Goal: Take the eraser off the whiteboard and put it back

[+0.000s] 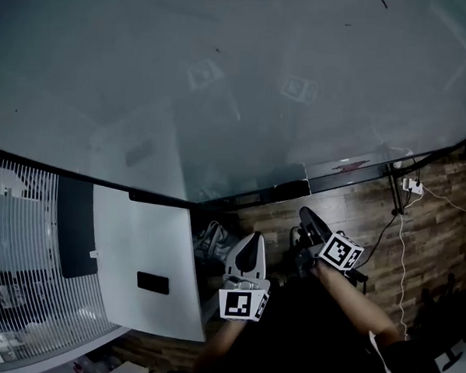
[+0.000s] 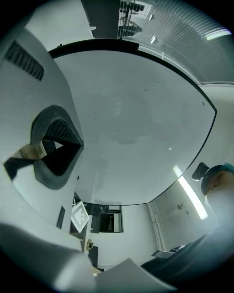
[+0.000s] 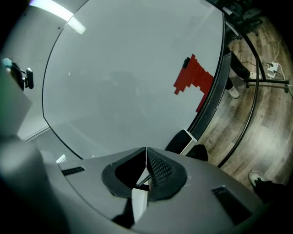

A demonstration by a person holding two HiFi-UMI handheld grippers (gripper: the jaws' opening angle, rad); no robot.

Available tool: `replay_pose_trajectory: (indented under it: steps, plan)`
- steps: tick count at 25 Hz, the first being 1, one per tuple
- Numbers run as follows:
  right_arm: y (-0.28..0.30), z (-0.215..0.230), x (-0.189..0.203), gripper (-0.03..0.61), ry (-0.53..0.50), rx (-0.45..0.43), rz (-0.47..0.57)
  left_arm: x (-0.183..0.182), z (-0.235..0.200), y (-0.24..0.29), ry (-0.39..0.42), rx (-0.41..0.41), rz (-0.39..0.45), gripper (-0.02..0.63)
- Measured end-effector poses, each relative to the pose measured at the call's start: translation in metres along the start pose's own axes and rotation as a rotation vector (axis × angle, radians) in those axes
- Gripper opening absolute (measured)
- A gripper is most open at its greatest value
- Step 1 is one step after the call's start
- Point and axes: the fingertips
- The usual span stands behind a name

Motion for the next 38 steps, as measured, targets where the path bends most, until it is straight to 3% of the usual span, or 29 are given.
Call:
replay_pose_trajectory:
  steps: [7,15,25,38]
  plan:
    - [0.019,0.030,0.002,0.021,0.087,0.009,-0.042,0.000,-0.003,0.015,-0.012,-0.015,-0.007,0.002]
    - [0.035,0.053,0.012,0.160,0.171,0.006,-0.096,0.010,-0.001,0.020,-0.018,-0.028,-0.041,0.002]
    - [0.052,0.077,0.015,0.226,0.260,0.029,-0.094,0.013,-0.003,0.022,-0.023,-0.033,-0.055,0.002]
    - [0.075,0.083,0.013,0.241,0.336,0.022,-0.090,0.016,-0.013,0.025,-0.046,-0.055,-0.068,0.002]
Point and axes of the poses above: the fingertips, and each gripper's own axes: y forward along the fingers, z to its right, x out of its underside, and after that the axes turned 10 degrees about y, right-handed
